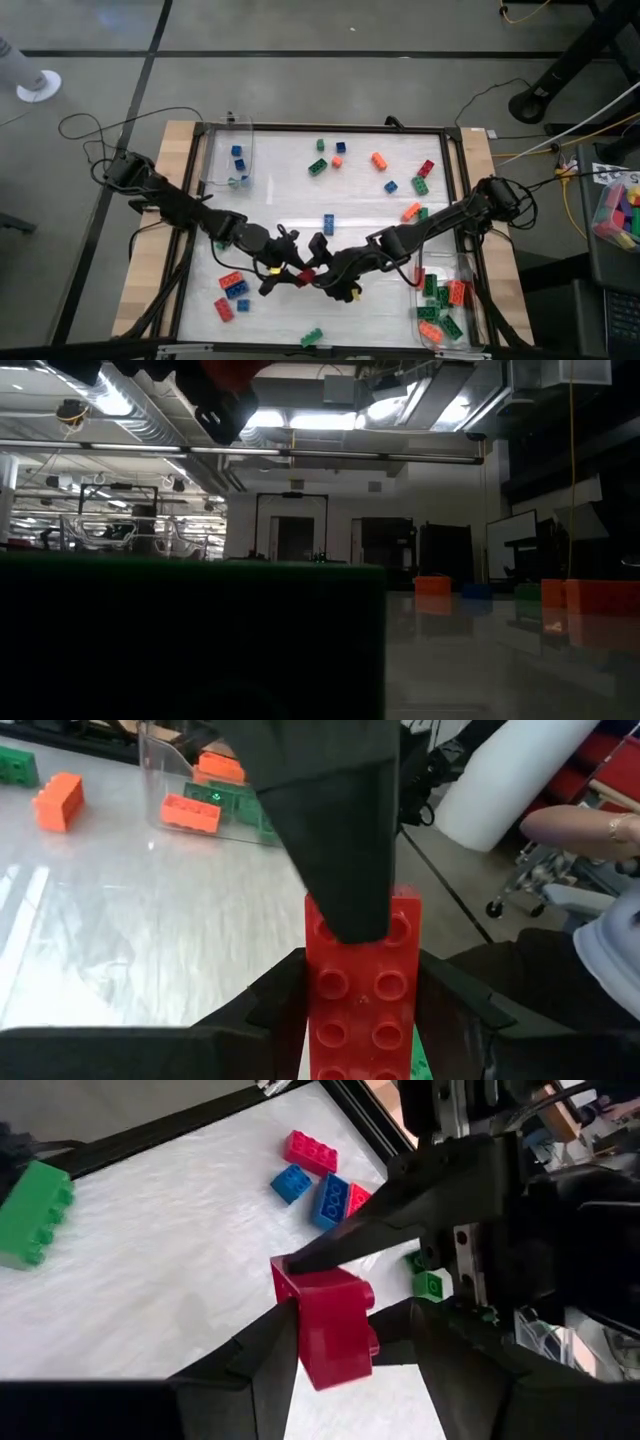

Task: Sort blocks by size
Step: Put the 8 stud red game piece into the bottom transparent bin

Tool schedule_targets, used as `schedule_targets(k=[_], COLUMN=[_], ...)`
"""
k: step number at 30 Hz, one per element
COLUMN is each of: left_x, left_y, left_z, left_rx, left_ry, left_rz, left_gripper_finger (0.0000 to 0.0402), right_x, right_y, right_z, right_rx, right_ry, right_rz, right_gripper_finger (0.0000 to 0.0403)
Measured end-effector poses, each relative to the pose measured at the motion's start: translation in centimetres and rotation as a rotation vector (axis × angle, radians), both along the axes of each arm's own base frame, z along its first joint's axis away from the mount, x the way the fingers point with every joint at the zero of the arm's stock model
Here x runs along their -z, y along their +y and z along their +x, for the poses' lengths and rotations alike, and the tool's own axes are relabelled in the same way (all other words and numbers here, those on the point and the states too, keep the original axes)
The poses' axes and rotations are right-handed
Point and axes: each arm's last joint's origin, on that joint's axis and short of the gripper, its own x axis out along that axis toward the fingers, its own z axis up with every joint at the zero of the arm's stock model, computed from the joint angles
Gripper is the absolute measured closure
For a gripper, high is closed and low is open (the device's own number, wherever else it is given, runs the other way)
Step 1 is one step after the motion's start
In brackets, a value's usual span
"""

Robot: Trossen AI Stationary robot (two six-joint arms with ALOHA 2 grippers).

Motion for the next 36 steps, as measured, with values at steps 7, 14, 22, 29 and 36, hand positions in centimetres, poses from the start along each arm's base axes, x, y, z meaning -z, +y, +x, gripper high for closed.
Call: schedule_targets(k=[7, 14, 22, 29, 36], left_x=[-0.2, -0.3, -0.2, 0.0, 0.0], left_y=[-0.2, -0.2, -0.2, -0.1, -0.2], left_z=[0.0, 0.0, 0.0, 0.0, 0.0], left_rx=[0.012, 0.012, 0.015, 0.018, 0.012], left_ry=[-0.03, -0.04, -0.047, -0.028, -0.019], left_rz=[0.014, 0.019, 0.037, 0.042, 0.021], left_gripper_finger=[0.0259, 0.0259, 0.0259, 0.0259, 0.0253], right_x=[0.1, 0.1, 0.7, 1.3, 1.3], right_y=[0.1, 0.0, -0.2, 0.0, 0.1], right_z=[-0.1, -0.1, 0.4, 0.7, 0.7], right_rx=[-0.051, -0.05, -0.038, -0.046, -0.047], right_ry=[0.032, 0.051, 0.063, 0.068, 0.066], right_rz=[0.037, 0.079, 0.092, 0.091, 0.102], right_gripper_finger=[0.021, 0.021, 0.0231, 0.0307, 0.0311])
